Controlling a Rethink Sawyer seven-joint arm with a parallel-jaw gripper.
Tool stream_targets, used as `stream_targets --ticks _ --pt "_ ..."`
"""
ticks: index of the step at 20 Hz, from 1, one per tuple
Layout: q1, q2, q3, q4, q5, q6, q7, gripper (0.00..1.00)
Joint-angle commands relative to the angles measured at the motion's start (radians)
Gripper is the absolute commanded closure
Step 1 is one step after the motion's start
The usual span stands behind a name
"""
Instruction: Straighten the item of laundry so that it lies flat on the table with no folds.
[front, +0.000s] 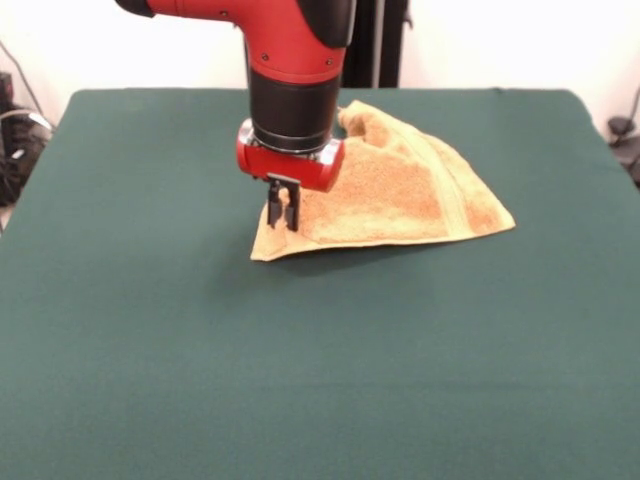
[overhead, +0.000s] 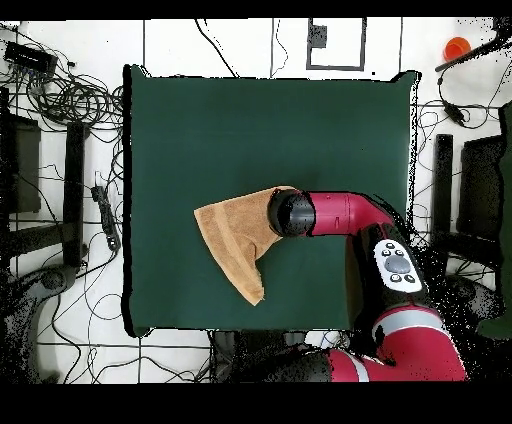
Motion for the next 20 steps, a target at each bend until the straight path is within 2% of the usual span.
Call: stream_targets --ticks 1,9,10,20 --pt "0.033 0.012 0.021 -0.017 0.054 0.026 0.104 1.0" --pt "0.024 0.01 0.03 0.003 0.062 0.015 0.106 1.0" --pt "0.022 0.01 0.033 0.002 0.062 0.016 0.102 0.0" --pt "0.03 0.011 0.023 0.005 0.068 0.018 0.113 0.0"
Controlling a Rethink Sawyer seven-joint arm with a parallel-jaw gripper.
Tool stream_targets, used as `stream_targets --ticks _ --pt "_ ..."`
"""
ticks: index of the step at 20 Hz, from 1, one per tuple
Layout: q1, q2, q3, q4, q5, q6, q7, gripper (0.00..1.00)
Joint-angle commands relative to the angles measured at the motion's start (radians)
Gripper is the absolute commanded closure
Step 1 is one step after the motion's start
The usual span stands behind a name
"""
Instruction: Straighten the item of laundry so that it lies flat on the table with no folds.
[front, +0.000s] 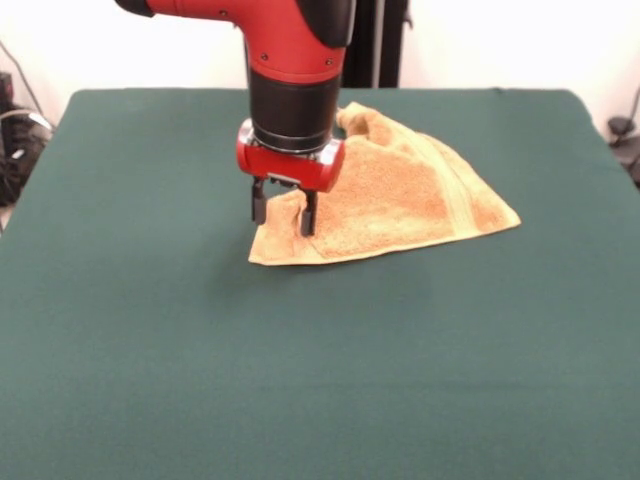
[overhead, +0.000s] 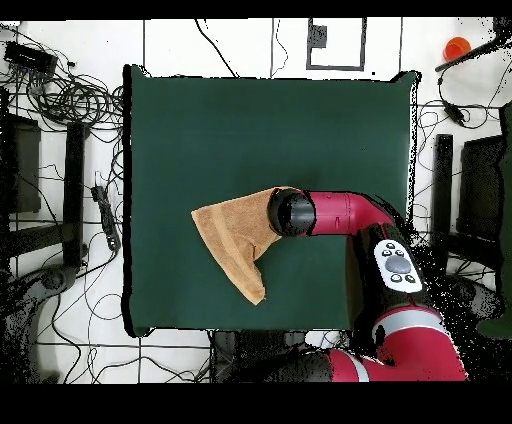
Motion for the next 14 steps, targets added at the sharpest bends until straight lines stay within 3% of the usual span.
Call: stream_targets --ticks 1,7,14 --pt "0.036 0.01 0.016 0.002 0.055 0.012 0.12 0.0" --pt "-0.003 0.003 0.066 0.051 0.028 -0.05 0.062 0.0" --pt "0.041 -0.07 0.01 0.112 0.028 -0.035 0.12 0.0"
